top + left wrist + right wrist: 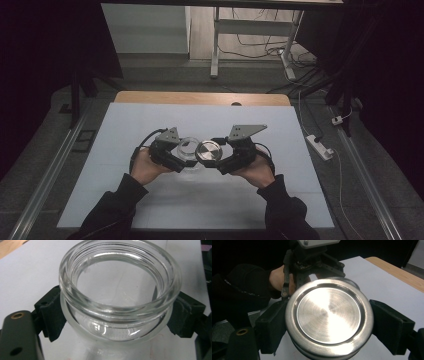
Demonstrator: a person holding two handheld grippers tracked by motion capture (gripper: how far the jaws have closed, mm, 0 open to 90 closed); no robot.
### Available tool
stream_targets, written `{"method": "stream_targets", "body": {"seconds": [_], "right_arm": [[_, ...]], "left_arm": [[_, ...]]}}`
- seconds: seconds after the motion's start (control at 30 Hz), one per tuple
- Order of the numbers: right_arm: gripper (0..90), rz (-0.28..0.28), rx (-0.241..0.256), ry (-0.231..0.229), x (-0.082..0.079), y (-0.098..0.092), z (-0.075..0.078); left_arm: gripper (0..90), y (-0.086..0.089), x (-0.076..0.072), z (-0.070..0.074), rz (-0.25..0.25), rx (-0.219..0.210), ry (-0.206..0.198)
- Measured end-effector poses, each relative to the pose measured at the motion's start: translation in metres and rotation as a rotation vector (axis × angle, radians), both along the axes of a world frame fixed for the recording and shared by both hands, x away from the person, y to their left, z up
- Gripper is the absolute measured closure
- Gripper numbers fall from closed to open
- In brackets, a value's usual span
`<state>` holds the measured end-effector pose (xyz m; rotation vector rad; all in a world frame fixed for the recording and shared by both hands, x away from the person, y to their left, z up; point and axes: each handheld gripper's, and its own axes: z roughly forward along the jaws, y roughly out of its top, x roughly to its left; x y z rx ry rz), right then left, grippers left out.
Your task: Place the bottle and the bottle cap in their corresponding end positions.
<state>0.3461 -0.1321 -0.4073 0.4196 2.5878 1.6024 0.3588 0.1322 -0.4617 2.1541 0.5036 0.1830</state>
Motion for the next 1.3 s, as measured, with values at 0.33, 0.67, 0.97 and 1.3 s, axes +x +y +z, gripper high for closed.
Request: {"method": "stream_targets", "body": {"seconds": [0.33, 0.67, 0.97, 1.3], "right_arm": [[18.8, -0.006, -0.009, -0.015, -0.009, 0.000, -0.008], [18.8, 0.001, -0.026, -0.020, -0.021, 0.004, -0.017], [18.8, 0.002, -0.039, -0.027, -0.029, 0.005, -0.028], [18.7, 0.006, -0.066, -0.036, -0.037, 0.007, -0.043]], "left_arm": [[15.7, 0.002, 0.008, 0.004, 0.053, -0.005, -0.012], [15.7, -0.005, 0.019, 0.008, 0.074, -0.013, -0.030], [15.7, -0.013, 0.029, 0.014, 0.082, -0.021, -0.051], [15.7, -0.024, 0.041, 0.010, 0.093, -0.012, -0.056]]}}
